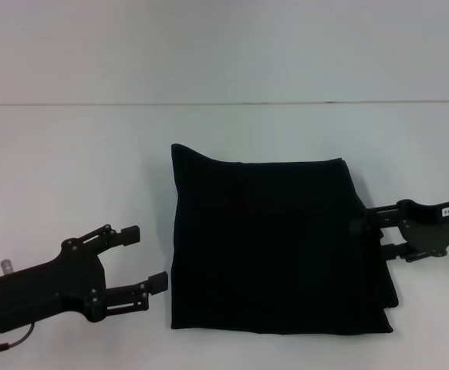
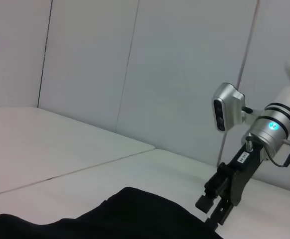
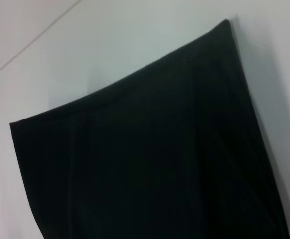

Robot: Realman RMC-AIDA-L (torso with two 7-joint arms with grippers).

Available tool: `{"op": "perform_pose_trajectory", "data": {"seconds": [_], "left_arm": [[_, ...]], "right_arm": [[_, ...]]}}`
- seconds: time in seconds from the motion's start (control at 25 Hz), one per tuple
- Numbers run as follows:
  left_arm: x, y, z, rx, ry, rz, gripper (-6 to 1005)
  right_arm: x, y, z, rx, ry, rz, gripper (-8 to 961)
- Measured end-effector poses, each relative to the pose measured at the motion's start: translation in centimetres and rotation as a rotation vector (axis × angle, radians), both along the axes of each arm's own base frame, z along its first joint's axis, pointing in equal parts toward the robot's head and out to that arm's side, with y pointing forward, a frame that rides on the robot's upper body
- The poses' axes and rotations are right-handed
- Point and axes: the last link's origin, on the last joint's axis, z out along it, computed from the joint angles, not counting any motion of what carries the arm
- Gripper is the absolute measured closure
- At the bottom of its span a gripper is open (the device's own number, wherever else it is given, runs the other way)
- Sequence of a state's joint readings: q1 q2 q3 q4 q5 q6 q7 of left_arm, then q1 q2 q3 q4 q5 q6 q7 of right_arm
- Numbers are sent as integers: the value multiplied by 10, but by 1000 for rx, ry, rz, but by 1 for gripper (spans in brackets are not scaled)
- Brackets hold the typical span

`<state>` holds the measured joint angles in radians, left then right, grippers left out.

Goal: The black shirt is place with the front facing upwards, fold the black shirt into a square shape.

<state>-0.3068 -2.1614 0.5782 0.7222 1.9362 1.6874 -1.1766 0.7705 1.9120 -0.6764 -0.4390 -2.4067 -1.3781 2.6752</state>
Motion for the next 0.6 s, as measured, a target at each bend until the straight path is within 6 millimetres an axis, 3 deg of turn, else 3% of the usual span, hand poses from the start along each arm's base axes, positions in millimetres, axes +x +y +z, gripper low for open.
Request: {"op": "perform_pose_trajectory", "data": {"seconds": [0.6], "left_arm": [[2, 2, 0, 5, -2, -2, 62]], "right_arm": [[-5, -1, -13, 12, 31, 4, 75]]}}
